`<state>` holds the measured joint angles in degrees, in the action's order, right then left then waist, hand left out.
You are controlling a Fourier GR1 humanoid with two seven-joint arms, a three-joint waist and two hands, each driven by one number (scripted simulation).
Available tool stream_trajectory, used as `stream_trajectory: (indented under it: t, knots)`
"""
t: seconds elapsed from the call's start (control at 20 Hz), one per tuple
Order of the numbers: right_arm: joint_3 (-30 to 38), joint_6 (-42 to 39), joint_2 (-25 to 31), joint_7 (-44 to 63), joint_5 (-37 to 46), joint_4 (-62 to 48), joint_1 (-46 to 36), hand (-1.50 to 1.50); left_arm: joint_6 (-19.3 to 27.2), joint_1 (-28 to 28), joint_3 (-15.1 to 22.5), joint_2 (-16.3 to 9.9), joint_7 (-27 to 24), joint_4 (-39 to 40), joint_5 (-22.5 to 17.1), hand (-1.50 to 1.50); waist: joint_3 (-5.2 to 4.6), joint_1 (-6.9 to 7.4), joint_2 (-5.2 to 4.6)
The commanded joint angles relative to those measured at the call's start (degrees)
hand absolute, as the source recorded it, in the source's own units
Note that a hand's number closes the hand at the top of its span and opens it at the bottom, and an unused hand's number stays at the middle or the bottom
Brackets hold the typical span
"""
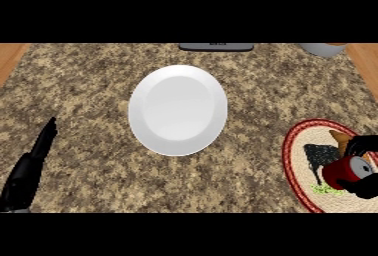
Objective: Pick the can from the placemat and place it in the plate
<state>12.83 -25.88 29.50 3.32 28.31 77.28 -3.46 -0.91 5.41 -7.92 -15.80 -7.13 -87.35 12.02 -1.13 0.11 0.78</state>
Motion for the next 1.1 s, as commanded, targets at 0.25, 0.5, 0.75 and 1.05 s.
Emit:
stream_trajectory:
  t: [0.25,0.5,0.75,1.05]
  knots:
    - [-8.5,20.2,-10.6,26.3,22.6,17.4,4.9,1.50,0.2,-0.3,-0.4,0.1,0.9,0.2,0.1,0.00,0.96,-0.98,-0.40]
    - [-12.8,27.1,-15.4,32.6,31.7,27.9,7.1,1.50,-1.6,-1.2,-1.9,-1.5,0.5,0.7,-1.0,0.00,1.08,-0.74,-0.55]
    - [-17.1,24.6,-14.0,36.1,38.7,40.7,2.8,1.50,1.3,-0.5,0.2,1.5,-0.6,1.3,1.6,0.00,1.02,-0.35,-0.53]
    - [-24.3,18.9,-17.2,36.7,37.4,48.8,-5.8,1.50,-2.6,0.7,-1.2,-0.5,-2.7,2.2,-0.9,0.00,1.04,0.35,-0.68]
